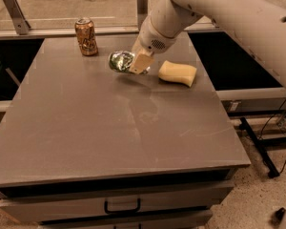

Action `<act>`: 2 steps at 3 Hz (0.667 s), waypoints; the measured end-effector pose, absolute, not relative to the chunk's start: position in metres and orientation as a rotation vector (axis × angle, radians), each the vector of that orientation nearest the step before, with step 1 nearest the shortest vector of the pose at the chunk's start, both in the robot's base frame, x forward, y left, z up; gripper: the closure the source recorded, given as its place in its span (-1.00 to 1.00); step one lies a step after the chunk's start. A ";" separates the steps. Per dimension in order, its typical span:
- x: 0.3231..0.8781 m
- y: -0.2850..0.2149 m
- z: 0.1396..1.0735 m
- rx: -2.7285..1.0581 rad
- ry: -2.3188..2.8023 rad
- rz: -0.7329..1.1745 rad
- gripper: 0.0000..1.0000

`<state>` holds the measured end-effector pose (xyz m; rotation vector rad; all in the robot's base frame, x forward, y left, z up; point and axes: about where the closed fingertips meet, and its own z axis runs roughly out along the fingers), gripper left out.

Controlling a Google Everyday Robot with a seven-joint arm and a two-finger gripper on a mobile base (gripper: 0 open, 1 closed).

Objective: Move green can near sponge

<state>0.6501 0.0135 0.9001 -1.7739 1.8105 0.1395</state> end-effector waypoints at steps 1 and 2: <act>0.681 -0.010 0.893 -1.822 1.785 0.101 1.00; 0.706 -0.030 0.888 -1.842 1.768 0.082 1.00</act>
Offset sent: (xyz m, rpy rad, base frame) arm 0.0885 -0.0718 -0.0122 -0.0652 -0.0583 0.0556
